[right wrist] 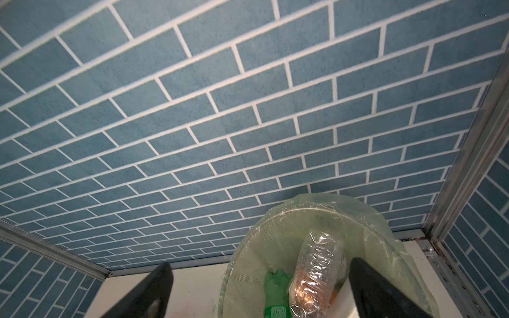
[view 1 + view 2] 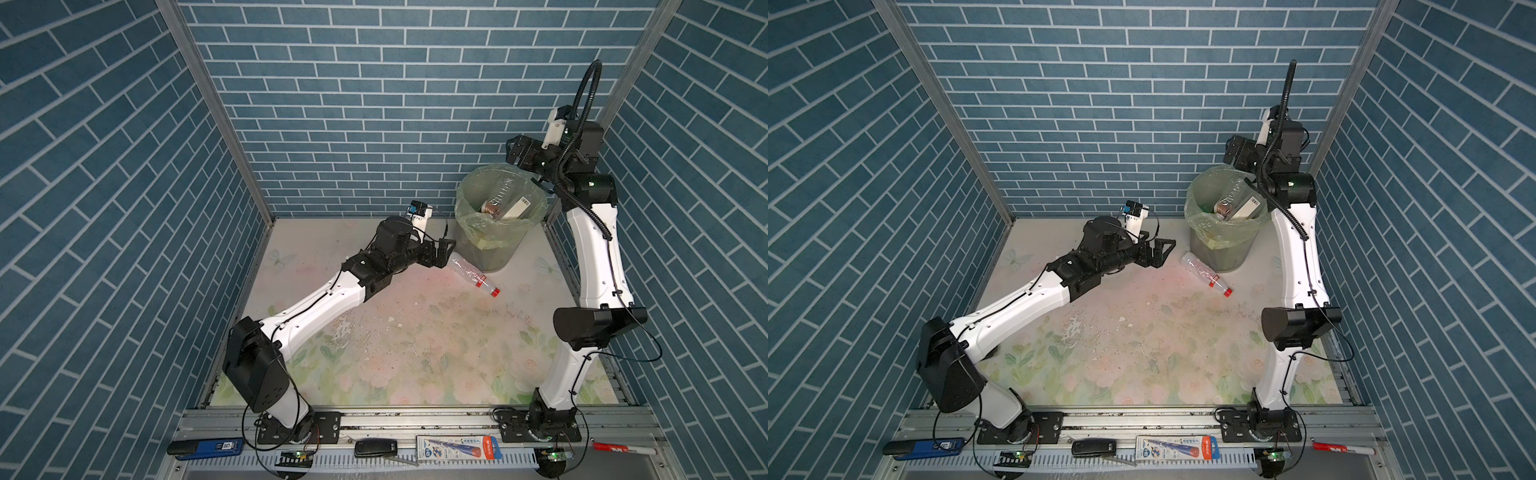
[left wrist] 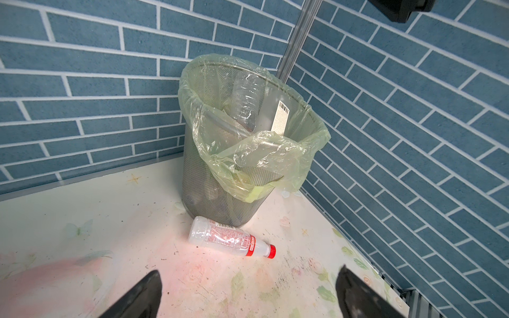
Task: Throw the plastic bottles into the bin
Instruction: 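Open the right gripper to drop the crushed bottle into the bin, then lower the right gripper toward the red-capped bottle beside the bin while the left hovers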
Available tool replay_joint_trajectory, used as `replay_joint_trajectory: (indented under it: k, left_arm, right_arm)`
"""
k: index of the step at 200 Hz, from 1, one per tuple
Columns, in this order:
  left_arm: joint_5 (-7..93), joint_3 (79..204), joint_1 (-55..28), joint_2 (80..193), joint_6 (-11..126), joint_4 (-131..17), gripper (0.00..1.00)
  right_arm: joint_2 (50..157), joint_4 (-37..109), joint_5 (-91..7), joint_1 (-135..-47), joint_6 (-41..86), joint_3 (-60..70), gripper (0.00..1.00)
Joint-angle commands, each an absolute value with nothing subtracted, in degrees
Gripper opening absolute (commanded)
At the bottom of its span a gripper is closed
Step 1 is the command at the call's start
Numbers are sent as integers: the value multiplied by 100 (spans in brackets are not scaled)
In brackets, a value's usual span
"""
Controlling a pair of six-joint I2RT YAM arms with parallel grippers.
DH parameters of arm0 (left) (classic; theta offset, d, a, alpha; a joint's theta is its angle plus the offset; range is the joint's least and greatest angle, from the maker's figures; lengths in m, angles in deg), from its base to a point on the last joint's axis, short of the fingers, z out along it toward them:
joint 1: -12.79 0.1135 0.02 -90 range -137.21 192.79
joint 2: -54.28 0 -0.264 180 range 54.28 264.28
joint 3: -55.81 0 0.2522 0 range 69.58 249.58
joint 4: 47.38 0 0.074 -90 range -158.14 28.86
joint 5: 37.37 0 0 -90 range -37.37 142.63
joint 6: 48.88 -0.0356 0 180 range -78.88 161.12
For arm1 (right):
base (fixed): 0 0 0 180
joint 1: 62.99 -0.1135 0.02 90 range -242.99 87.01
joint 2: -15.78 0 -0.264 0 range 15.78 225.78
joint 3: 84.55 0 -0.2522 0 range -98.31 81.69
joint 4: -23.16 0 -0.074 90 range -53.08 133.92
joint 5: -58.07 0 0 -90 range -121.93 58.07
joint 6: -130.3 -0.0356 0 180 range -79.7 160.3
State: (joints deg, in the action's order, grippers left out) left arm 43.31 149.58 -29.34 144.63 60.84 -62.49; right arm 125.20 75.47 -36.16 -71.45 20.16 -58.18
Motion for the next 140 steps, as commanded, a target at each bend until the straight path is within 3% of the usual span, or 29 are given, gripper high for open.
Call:
replay_joint_trajectory:
  k: [1,140]
  left_arm:
    - [4295,14794,-2900,14255,6144,-6168,99]
    - [4089,13850,-2863,14105,6999,-5685,99]
  right_arm:
    - [12022,7475,-3851,-7151,1886,-5292,99]
    - [8125,6533,-3510,-7477,1690,1233,99]
